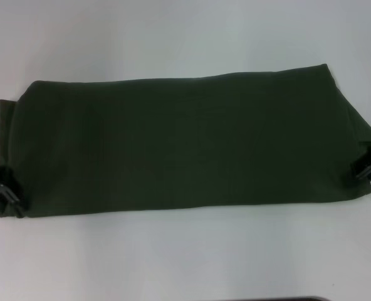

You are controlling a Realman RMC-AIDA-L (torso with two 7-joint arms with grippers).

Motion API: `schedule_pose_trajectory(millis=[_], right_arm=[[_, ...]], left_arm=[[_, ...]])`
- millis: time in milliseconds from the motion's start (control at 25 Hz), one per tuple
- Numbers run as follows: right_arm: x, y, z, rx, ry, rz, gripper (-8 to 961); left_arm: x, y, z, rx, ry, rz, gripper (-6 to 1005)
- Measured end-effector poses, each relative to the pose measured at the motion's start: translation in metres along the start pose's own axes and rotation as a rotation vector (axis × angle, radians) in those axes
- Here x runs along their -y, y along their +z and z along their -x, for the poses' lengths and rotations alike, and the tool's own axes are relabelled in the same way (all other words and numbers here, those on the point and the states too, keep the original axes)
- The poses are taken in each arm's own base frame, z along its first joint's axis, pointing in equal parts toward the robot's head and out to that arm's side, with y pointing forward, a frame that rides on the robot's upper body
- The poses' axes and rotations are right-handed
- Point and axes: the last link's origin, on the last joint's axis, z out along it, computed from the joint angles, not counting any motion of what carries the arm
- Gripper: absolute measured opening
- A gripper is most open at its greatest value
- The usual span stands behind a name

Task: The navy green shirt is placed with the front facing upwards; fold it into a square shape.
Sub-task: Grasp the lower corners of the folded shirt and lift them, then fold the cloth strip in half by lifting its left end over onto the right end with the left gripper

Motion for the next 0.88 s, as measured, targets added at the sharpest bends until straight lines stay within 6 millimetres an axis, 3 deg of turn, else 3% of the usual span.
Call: schedule_pose_trajectory(millis=[80,280,640,880], right_arm=[[0.000,-0.002,0.001,0.004,0.001,0.003,269],[-0.002,-0.013,0.006,0.018,-0.002,0.016,514],[-0.011,-0.058,0.017,0.125,-0.042,0.021,692],[-0.021,-0.081,0.026,0.243,-0.109,0.136,804]], left_arm=[[0.001,-0.002,0.000,-0.006,-0.002,-0.005,116],[0.001,-0.013,-0.002,-0.027,0.009,-0.027,298],[0.012,-0.066,-0.010,-0.145,-0.019,-0.093,655],[0.006,-0.090,-0.013,-0.292,0.079,0.102,656]])
